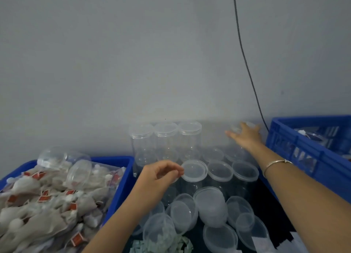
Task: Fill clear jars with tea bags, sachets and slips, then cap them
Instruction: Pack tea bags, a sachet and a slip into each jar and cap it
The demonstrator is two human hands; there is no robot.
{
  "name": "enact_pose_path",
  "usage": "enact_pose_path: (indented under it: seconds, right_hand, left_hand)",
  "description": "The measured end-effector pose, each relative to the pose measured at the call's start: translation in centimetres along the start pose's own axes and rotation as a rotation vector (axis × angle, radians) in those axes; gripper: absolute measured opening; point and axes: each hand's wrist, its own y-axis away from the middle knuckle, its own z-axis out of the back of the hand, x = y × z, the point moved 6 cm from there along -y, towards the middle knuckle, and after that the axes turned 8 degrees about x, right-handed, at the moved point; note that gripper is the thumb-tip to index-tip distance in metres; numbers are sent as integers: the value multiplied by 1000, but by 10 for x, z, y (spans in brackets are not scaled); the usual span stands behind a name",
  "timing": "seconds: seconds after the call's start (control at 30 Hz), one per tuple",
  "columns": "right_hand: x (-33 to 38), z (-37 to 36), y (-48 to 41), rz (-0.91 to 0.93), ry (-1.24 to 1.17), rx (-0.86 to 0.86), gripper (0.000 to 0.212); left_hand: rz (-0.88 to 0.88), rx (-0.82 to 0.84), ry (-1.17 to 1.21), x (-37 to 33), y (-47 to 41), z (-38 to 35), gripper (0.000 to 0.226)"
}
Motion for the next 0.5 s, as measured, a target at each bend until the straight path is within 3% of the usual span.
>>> enact_pose_path:
  seconds: [0.1,0.2,0.3,0.4,0.5]
  right_hand:
    - [0,-3,11,43,32,-116,48]
    - [4,6,35,145,1,-211,42]
    - [14,23,81,305,-62,-251,53]
    - [20,26,154,484,-113,-147,84]
    - [14,10,237,574,7,137,112]
  left_hand:
    - [-1,-12,3,-1,17,2,24]
    - [17,-8,10,-6,32,-1,24]
    - [41,5,4,-11,51,-13,21]
    - [81,-7,-33,-11,74,-33,24]
    - [110,14,-75,-5,100,-64,66]
